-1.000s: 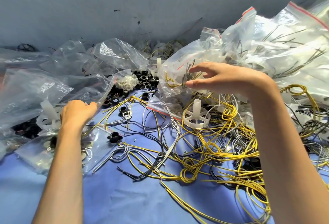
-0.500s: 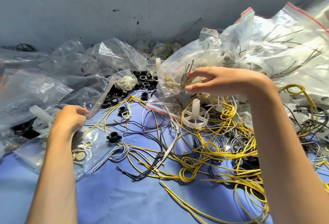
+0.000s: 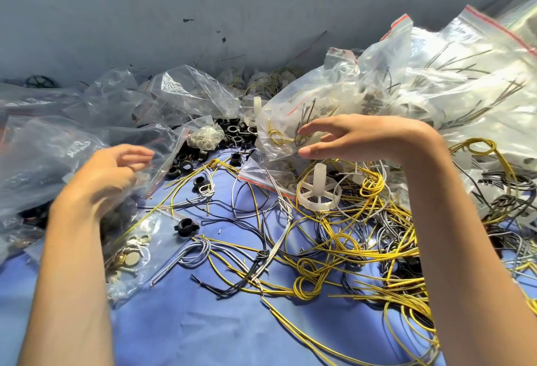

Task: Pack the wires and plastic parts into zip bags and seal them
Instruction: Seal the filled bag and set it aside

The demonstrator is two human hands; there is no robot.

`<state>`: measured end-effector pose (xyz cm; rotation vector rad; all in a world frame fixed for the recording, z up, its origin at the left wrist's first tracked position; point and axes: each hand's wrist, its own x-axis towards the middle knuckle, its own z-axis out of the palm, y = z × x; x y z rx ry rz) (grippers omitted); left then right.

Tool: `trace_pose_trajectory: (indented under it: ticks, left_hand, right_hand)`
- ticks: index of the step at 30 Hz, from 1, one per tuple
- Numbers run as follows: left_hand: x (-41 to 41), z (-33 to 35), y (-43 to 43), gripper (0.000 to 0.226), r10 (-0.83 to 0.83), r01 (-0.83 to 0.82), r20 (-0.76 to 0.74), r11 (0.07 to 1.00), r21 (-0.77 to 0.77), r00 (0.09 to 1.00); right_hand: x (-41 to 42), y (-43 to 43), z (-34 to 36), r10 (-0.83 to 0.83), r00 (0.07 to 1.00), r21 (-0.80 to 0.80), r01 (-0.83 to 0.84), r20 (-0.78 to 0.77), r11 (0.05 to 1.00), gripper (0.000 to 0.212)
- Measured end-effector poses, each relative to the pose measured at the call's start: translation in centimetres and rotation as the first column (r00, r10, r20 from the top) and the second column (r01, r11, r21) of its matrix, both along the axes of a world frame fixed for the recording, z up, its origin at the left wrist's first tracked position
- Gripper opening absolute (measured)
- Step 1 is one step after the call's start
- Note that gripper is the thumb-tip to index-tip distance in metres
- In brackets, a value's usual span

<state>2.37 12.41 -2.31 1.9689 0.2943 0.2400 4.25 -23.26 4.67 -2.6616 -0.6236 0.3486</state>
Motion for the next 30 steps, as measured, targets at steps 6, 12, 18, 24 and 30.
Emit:
trace_pose_trajectory:
  ticks: [6,12,18,24,30]
  left_hand:
    - [-2.0,4.9,-4.5,0.059,-0.483,0.579,0.374,0.789,-0.206,0.792]
    - [-2.6,6.2,-9.8,0.047,-0.615,0.777,0.509,0.598,-0.199,0.603]
    - [-2.6,6.3,-12.2,0.045,-0.66,0.802,0.485,0.574,-0.167,0.574]
    - [-2.8,6.8,-13.1,0.043,-0.664,0.808,0.498,0.571,-0.146,0.559]
    - [-2.6,6.5,-12.2,0.048,-0.642,0.761,0.438,0.624,-0.178,0.629]
  right_hand:
    - [-0.1,0.9,0.0,0.071,0.997,0.135,-0.07,-0.002,0.988,0.067]
    - [-0.7,1.9,-0.1,0.196,0.979,0.265,-0.174,-0.06,0.948,0.069]
    - [-1.3,3.3,0.2,0.304,0.952,0.241,-0.289,-0.023,0.926,0.027]
    - [-1.3,3.3,0.2,0.323,0.946,0.211,-0.321,0.026,0.923,0.015]
    - [-1.2,2.8,0.3,0.246,0.964,0.163,-0.259,0.097,0.952,0.015]
